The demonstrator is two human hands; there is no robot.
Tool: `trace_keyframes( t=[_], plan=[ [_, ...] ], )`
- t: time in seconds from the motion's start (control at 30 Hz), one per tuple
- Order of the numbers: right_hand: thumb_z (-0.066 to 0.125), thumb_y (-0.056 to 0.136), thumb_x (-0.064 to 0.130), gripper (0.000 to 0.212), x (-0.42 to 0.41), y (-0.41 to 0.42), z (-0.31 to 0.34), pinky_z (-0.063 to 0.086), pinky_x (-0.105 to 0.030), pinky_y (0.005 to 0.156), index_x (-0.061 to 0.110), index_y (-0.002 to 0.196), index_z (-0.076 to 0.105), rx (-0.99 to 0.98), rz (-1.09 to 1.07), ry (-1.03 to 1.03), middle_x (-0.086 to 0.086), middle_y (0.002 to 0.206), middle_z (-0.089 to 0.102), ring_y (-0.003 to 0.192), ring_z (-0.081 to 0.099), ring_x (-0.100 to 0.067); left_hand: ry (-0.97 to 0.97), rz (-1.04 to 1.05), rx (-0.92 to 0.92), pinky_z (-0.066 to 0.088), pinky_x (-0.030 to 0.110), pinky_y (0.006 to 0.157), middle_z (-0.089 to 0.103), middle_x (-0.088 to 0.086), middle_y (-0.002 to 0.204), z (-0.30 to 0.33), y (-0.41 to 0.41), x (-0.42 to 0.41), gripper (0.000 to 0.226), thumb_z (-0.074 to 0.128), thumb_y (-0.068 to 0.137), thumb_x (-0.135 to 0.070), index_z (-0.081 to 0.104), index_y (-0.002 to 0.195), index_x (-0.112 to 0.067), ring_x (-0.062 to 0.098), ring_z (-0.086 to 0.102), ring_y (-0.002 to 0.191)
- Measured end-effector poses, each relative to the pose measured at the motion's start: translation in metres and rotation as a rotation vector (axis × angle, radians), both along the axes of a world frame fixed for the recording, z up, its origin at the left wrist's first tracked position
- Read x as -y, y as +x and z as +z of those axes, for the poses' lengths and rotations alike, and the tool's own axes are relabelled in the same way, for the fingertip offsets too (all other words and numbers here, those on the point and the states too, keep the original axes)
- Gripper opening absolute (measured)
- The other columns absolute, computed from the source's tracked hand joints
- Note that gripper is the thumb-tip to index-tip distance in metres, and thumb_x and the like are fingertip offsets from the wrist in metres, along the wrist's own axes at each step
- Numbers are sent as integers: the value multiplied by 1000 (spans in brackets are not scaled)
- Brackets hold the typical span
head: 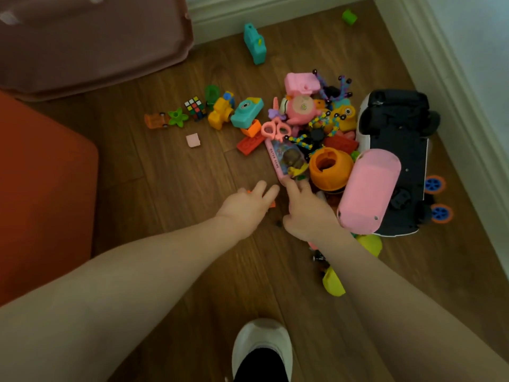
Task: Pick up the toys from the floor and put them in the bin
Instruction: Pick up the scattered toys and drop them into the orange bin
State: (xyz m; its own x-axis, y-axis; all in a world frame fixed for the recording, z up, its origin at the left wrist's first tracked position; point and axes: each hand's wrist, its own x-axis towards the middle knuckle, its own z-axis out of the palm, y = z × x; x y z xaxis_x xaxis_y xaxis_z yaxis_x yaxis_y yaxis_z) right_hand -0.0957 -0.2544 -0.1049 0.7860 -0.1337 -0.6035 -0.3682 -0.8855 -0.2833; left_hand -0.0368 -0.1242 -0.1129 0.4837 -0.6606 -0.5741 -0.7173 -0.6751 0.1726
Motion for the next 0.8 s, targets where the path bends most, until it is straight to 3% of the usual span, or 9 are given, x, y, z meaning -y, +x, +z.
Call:
trace_keyframes(
  t=[0.13, 0.23, 0.3, 0.43, 0.6, 0.8],
  plan=[
    [55, 85, 28, 73, -14, 2, -1, 48, -41, 84, 23, 146, 15, 17, 122, -21, -12, 147, 25, 117, 48, -32, -26, 65, -49, 48, 39, 86, 20, 6, 148, -1, 9, -21, 84, 57, 85, -11, 2, 148, -20, 37, 44, 115],
    [54, 88, 39, 66, -30, 5, -2, 48, -43, 83, 23, 143, 20, 20, 171, 6, -10, 145, 26, 121, 45, -31, -42, 190, -122, 45, 40, 94, 23, 5, 148, 1, 13, -35, 69, 56, 84, -18, 21, 143, -17, 36, 38, 121],
    [52, 90, 41, 59, -41, 8, -4, 46, -42, 81, 22, 139, 27, 30, 176, -21, -11, 143, 26, 119, 45, -32, -58, 246, -137, 46, 41, 91, 30, 6, 141, 2, 14, -46, 53, 54, 84, -26, 36, 133, -16, 35, 42, 116],
    [47, 93, 33, 41, -58, 13, -6, 44, -40, 74, 20, 131, 35, 45, 168, -118, -15, 141, 26, 113, 44, -34, -97, 446, -214, 47, 39, 82, 38, 5, 126, 4, 18, -61, 43, 54, 83, -36, 46, 120, -15, 28, 51, 102],
    [44, 95, 17, 43, -72, 19, -4, 41, -39, 71, 23, 135, 31, -12, 214, -211, -19, 146, 18, 116, 41, -39, -266, 792, -326, 38, 27, 82, 44, 2, 119, 18, 24, -74, 41, 58, 86, -36, 51, 121, -18, 15, 44, 98],
    [40, 95, 13, 39, -83, 24, -1, 41, -39, 71, 22, 133, 37, -22, 193, -276, -18, 140, 25, 113, 43, -38, -458, 913, -399, 48, 34, 87, 50, -1, 115, 53, 25, -85, 33, 61, 83, -41, 56, 112, -24, 14, 51, 101]
  ],
)
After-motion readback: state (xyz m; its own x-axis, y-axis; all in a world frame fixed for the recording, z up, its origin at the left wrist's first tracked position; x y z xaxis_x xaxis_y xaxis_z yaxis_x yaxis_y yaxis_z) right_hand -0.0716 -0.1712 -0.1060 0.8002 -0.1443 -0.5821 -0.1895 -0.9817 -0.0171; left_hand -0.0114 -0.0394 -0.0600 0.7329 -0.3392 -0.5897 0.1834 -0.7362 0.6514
